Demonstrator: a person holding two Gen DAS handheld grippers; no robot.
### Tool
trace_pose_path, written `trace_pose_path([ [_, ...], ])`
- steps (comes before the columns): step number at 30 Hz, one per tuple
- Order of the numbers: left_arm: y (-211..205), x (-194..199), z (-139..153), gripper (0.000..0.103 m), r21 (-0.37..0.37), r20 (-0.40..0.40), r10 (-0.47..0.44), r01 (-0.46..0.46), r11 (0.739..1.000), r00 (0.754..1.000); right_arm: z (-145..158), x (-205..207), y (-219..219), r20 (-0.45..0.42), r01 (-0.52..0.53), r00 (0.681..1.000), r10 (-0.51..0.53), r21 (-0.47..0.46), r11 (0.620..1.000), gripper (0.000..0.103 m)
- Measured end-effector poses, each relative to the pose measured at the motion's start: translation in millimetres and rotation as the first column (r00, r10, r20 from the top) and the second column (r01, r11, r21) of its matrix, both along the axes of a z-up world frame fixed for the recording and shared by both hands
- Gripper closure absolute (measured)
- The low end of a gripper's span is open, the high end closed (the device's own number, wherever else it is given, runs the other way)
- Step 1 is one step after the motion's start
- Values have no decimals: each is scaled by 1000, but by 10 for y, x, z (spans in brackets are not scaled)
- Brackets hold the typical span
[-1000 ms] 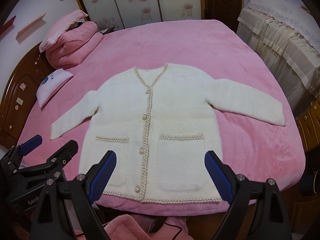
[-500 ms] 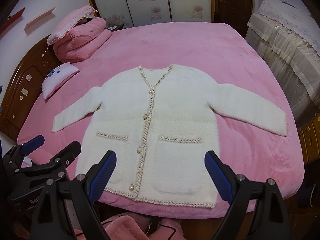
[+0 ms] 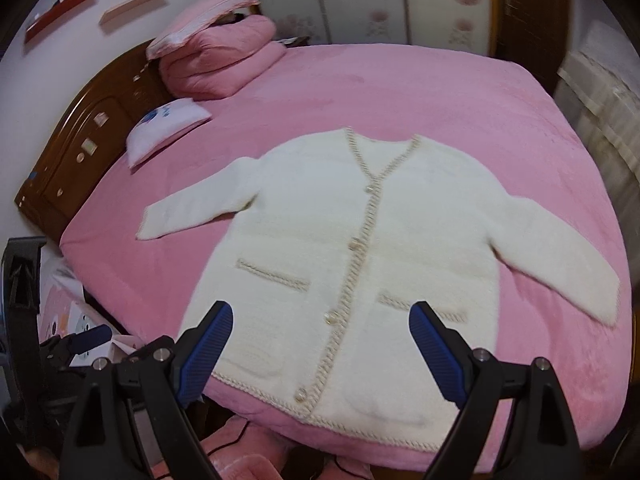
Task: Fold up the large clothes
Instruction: 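Grasp the cuff of the cardigan sleeve with the left gripper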
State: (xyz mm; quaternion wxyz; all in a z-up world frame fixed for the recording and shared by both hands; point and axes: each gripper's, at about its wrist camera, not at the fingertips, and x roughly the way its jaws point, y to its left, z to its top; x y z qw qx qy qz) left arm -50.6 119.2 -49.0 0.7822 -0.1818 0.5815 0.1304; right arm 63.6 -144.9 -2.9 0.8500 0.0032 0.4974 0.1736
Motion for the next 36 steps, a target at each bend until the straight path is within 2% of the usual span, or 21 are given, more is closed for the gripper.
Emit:
trace_pose_path([
  [5,947,146,-316,1,-126,-48,153,-158,979,987,-115,324,694,8,-44,999,44,31,999,13],
  [8,1607,315,-531,1,-166,-56,265,-271,948,963,-235,540,1117,4,-38,999,38,37,999,13],
  [11,2328,433,-809,1,-203,-42,415,-415,887,909,-396,758,1527,7,-23,1000,22,53,998,13],
  [14,3030,637,-1213,1,-239,-58,552,-548,801,832,-637,959,1864,9,2,1000,-2,60,998,13],
  [16,3469,760,-1499,4,-224,-51,626,-620,752,778,-813,1024,2003,14,50,999,-51,58,997,13],
  [19,3938,913,-1865,18,-217,-40,687,-677,703,725,-1139,1083,2173,-49,87,995,-85,31,996,13],
  [21,4146,988,-2044,35,-248,-18,706,-687,683,708,-1327,1103,2264,-93,77,993,-77,-5,997,13],
  [22,4290,1041,-2173,38,-266,-5,718,-693,670,696,-1395,1102,2287,-106,72,992,-74,-21,997,13],
  [24,4467,1121,-2329,40,-272,3,726,-698,662,687,-1528,1091,2325,-132,63,989,-70,-56,996,13],
  [26,4547,1194,-2410,42,-261,36,728,-697,668,684,-1608,1081,2326,-149,72,985,-83,-79,994,13],
  [28,4607,1267,-2429,59,-229,89,724,-694,683,684,-1670,1089,2304,-161,95,981,-109,-93,991,13],
  [29,4615,1312,-2422,79,-205,107,714,-687,697,692,-1698,1088,2302,-164,103,979,-118,-97,990,13],
  [32,4555,1406,-2340,88,-146,134,681,-666,732,720,-1765,1121,2301,-167,120,977,-136,-105,987,13],
  [34,4443,1442,-2186,89,-129,174,656,-644,754,734,-1791,1164,2283,-164,136,975,-152,-107,985,13],
  [36,4316,1494,-1995,89,-118,234,611,-602,790,756,-1771,1202,2260,-158,155,973,-169,-97,983,13],
])
